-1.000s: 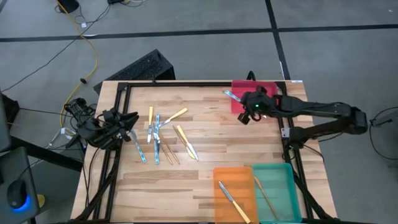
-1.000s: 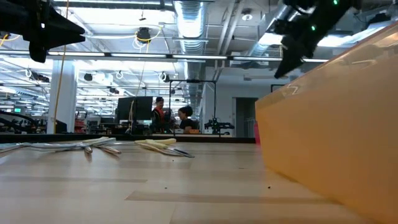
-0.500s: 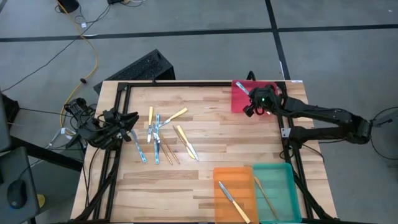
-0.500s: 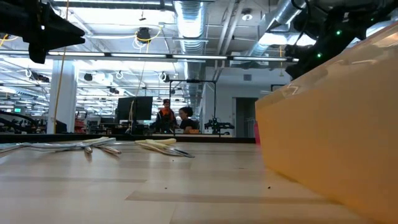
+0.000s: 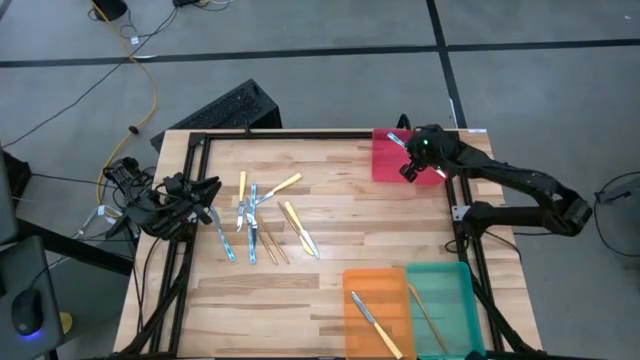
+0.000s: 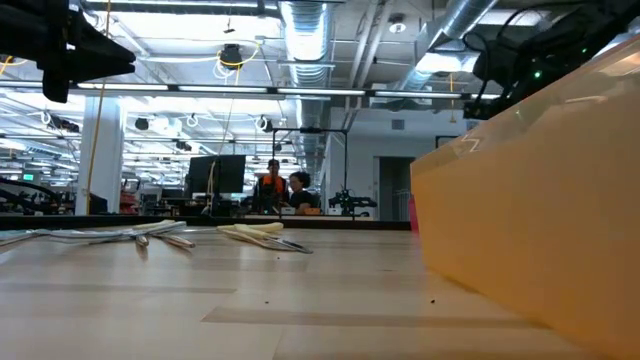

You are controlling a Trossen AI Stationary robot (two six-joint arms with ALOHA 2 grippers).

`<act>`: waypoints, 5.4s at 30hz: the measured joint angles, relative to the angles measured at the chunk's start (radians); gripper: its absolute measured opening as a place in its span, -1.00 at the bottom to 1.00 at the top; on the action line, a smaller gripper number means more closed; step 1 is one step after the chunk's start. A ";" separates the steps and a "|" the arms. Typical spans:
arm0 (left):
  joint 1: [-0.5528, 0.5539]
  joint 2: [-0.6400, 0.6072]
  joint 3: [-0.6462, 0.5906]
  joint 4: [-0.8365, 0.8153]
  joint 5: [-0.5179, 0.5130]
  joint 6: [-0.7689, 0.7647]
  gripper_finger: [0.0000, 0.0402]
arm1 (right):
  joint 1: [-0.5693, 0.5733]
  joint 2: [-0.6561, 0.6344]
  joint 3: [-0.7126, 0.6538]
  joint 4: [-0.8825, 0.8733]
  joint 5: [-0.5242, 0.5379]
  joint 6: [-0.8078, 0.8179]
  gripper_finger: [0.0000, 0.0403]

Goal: Sort silverware by color (type)
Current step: Put the blue patterned knife into the red bin

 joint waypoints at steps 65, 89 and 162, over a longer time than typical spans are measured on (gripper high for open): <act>0.000 0.000 0.020 0.201 0.135 0.152 -0.56 | 0.032 0.268 0.483 -0.405 -0.159 -0.061 -0.21; 0.038 0.653 0.574 -0.662 0.623 -0.573 -0.88 | 0.550 0.072 0.550 -0.418 -0.177 0.302 -0.23; 0.348 1.552 0.437 -0.686 1.216 -0.273 -1.00 | 0.851 0.274 0.550 -0.342 -0.046 0.390 -0.23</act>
